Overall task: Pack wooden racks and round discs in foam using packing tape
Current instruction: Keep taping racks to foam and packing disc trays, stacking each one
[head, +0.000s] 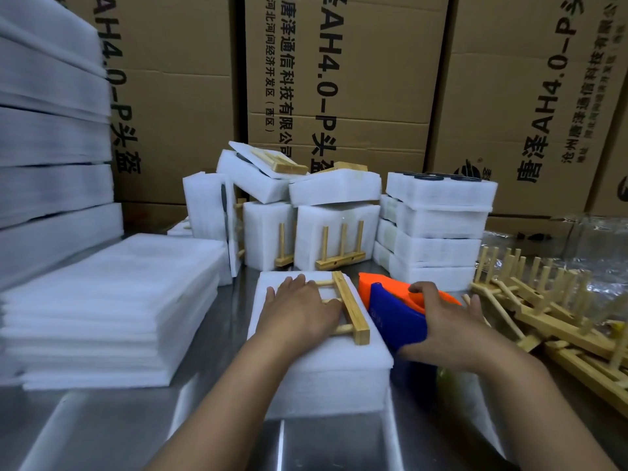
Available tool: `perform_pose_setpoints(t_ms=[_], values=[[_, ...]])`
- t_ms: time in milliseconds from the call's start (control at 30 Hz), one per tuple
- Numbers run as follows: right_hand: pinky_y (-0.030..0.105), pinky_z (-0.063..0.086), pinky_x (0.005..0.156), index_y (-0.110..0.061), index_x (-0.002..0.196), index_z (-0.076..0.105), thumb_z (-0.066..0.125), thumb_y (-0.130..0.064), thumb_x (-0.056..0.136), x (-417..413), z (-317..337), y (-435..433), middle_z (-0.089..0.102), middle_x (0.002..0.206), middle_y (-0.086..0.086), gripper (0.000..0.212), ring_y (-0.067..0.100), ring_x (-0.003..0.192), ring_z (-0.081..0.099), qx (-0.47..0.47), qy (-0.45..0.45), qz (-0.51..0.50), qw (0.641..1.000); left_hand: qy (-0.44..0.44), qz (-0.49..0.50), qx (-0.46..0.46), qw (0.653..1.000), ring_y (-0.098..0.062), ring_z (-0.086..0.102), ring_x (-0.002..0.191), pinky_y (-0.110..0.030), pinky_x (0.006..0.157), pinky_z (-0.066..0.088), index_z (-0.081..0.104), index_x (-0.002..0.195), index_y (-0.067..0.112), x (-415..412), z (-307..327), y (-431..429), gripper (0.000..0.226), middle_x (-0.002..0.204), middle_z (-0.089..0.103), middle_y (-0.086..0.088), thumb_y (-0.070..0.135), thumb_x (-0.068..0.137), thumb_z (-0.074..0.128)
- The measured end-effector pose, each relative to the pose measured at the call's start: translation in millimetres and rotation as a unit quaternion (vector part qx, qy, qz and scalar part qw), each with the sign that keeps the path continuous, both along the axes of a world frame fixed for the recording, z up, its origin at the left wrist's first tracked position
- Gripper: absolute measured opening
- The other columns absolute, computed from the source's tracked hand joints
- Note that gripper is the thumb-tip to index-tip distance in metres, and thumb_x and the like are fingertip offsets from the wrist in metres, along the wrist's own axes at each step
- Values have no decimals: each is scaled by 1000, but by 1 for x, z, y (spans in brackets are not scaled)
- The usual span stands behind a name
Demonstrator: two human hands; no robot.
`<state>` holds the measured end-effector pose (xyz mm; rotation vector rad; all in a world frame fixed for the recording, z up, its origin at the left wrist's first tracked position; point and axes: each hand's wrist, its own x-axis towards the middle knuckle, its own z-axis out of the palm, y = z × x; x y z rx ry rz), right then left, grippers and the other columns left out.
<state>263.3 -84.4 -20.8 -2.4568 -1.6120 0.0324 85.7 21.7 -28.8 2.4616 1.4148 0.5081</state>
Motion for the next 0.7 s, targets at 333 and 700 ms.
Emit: perform_pose_setpoints(t_ms=[333,700], values=[[32,47,82,-55,100,42,54,-13,87,13,4,-3,65,84,3,45,23,88,52,134,103,77,983,-111,-4,-91,990,-19,23,141,-39,117,14,35,144,22,-10,18,-6,65,152,31,1,54,89,46],[19,41,74,-34,76,63,58,-13,86,-7,10,-5,58,94,-8,24,2,89,51,537,169,115,818,-199,12,-164,966,-21,38,132,-38,110,32,46,136,25,-16,22,0,57,143,44,2,49,85,54]])
